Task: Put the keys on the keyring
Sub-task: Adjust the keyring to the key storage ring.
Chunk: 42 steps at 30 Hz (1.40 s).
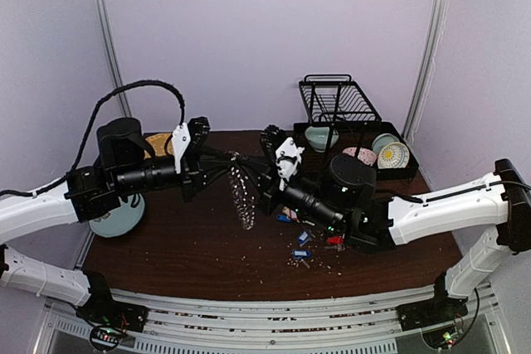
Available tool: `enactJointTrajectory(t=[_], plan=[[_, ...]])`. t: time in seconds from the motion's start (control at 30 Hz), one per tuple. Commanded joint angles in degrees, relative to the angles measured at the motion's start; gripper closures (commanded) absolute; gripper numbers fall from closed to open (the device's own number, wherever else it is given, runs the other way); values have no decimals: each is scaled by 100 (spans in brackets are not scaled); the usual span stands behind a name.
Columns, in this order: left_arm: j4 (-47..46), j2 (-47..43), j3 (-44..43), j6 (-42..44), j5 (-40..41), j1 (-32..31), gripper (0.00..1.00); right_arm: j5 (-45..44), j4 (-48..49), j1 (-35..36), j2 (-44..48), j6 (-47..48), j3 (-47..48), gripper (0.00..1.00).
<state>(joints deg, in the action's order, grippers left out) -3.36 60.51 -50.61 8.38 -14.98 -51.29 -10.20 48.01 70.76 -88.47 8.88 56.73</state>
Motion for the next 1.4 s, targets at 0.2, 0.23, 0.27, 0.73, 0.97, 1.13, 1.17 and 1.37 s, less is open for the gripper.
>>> enactJointTrajectory(t=[0.2,0.23,0.27,0.73,0.97,1.13,1.17,1.37], plan=[[-502,-144,-116,-107,-364,-74,76,-266,156,43,-35,96,220,100],[-530,-181,-77,-162,-335,-80,76,-289,149,43,-33,96,221,100],[-573,-208,-53,-216,-244,-70,79,-287,140,39,-35,96,228,100],[-259,-476,-43,36,244,-66,74,548,199,-113,122,131,100,100],[433,-1007,-38,644,-1092,-58,51,4407,71,-1145,714,101,-293,100],[1180,-784,-556,936,-1453,-62,58,6676,-1054,-1693,537,56,284,100],[1235,-742,-612,1014,-1347,-57,59,6531,-1322,-1699,526,246,368,100],[706,-514,-670,68,339,-57,79,942,-966,-950,630,235,201,100]])
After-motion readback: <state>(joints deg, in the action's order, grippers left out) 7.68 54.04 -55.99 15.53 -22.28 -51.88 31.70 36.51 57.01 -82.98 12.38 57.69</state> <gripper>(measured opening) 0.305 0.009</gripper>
